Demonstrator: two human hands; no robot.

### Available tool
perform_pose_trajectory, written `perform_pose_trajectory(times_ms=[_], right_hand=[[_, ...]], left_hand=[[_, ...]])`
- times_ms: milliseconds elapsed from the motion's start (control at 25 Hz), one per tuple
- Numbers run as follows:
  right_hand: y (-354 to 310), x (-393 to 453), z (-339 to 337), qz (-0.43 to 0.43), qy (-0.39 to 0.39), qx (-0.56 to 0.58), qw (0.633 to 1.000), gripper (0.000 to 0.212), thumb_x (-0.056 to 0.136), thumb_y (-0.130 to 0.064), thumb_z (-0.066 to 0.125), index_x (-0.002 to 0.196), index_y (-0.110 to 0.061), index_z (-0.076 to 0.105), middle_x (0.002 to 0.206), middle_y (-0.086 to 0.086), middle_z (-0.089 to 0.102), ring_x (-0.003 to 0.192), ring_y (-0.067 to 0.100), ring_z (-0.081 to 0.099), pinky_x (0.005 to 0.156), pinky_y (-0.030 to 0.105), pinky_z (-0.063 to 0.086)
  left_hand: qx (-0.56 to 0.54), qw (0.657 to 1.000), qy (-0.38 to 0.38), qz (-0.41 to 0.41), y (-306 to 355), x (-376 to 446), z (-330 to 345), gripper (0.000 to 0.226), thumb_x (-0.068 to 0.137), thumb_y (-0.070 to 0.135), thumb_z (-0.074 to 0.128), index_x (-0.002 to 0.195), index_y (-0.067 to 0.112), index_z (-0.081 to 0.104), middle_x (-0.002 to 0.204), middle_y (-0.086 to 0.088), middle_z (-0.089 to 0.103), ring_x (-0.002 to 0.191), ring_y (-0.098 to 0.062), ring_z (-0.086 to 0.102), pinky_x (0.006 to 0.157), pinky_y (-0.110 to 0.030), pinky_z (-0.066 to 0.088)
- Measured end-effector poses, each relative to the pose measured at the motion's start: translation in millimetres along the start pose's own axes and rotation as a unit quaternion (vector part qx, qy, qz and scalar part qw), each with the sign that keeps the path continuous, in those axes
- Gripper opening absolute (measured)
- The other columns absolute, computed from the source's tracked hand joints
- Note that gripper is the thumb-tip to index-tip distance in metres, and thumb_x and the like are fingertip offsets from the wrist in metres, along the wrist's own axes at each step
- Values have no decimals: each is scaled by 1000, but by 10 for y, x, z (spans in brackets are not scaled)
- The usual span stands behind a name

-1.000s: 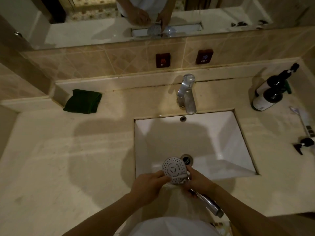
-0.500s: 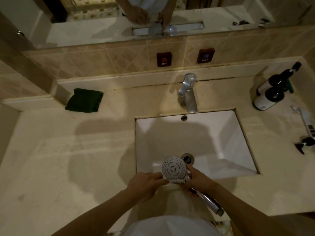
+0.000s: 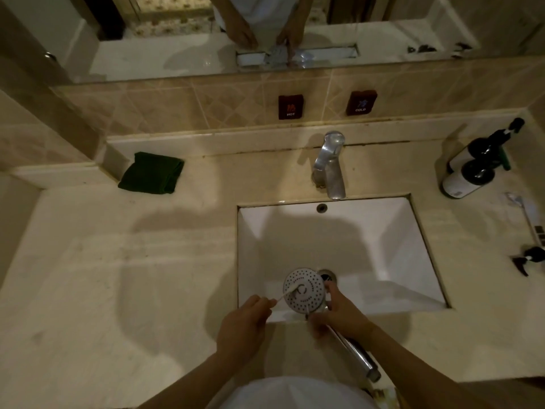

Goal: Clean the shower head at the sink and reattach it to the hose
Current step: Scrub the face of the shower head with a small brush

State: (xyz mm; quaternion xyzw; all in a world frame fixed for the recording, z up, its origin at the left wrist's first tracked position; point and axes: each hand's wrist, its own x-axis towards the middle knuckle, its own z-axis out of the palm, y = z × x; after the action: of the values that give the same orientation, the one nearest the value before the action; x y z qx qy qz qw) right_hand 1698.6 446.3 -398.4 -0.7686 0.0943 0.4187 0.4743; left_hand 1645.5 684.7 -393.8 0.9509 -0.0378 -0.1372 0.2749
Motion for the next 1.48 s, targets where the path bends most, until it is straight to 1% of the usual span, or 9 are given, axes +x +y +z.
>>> perform_pose_trajectory(times_ms=[200, 360, 480, 560, 800, 1000, 1120, 1320, 1480], right_hand=[[-120, 25, 80, -33, 38, -231, 972, 48, 78, -40, 72, 114, -12, 58, 100, 6, 65, 95, 23, 63, 72, 32, 54], [-47, 76, 64, -27, 48, -314, 948, 60, 70, -58, 64, 115, -18, 60, 93, 2, 60, 92, 19, 52, 77, 36, 53], [42, 70, 68, -52, 47, -227, 971, 92, 71, -46, 73, 148, -40, 24, 82, 2, 61, 73, 14, 59, 58, 26, 49], [71, 79, 40, -74, 48, -222, 971, 109, 72, -42, 76, 152, -47, 2, 80, 6, 62, 67, 14, 60, 54, 22, 45], [49, 97, -55, -60, 28, -226, 972, 99, 77, -51, 73, 154, -36, 13, 110, 4, 67, 91, 12, 63, 79, 24, 54], [83, 95, -52, -55, 29, -256, 965, 105, 62, -73, 63, 152, -40, 20, 126, -4, 63, 112, 14, 58, 92, 38, 52], [100, 107, 7, -57, 49, -275, 958, 99, 71, -57, 70, 153, -36, 20, 131, -3, 59, 120, 18, 52, 102, 46, 43], [95, 38, 87, -59, 77, -291, 952, 95, 71, -58, 66, 151, -40, 19, 140, -5, 50, 135, 20, 37, 117, 60, 12], [68, 36, 104, -53, 93, -306, 946, 98, 74, -56, 68, 154, -35, 15, 156, -1, 33, 148, 23, 17, 118, 61, 0]], left_hand=[[-7, 1000, -6, -6, -135, -32, -49, 26, 90, 27, 50, 113, 33, 59, 94, 11, 61, 78, -8, 64, 62, -26, 52], [-15, 1000, 1, -12, -81, -15, -50, 23, 92, 25, 53, 112, 31, 61, 93, 9, 62, 77, -9, 61, 63, -22, 48], [-10, 999, 3, -35, 24, 33, -31, 21, 95, 26, 50, 112, 32, 60, 94, 9, 60, 77, -7, 56, 64, -20, 45], [-10, 999, 13, -49, 106, 68, -24, 21, 96, 27, 48, 113, 30, 60, 94, 9, 59, 75, -6, 52, 58, -15, 36], [-32, 994, 38, -102, 337, 240, 61, 17, 95, 25, 50, 107, 30, 60, 97, 5, 64, 80, -11, 60, 68, -27, 51], [24, 999, -33, -15, 424, 274, 13, 23, 92, 22, 46, 109, 29, 58, 104, 3, 62, 88, -19, 61, 69, -30, 48], [31, 998, -17, -60, 376, 326, -67, 22, 91, 20, 47, 107, 30, 58, 103, 5, 61, 89, -16, 61, 68, -26, 44], [73, 996, -38, -29, 347, 267, -138, 26, 93, 22, 46, 115, 32, 55, 103, 7, 59, 82, -17, 61, 67, -28, 51], [88, 995, -54, 6, 256, 213, -160, 26, 94, 24, 45, 116, 32, 55, 102, 5, 59, 77, -19, 62, 63, -32, 52]])
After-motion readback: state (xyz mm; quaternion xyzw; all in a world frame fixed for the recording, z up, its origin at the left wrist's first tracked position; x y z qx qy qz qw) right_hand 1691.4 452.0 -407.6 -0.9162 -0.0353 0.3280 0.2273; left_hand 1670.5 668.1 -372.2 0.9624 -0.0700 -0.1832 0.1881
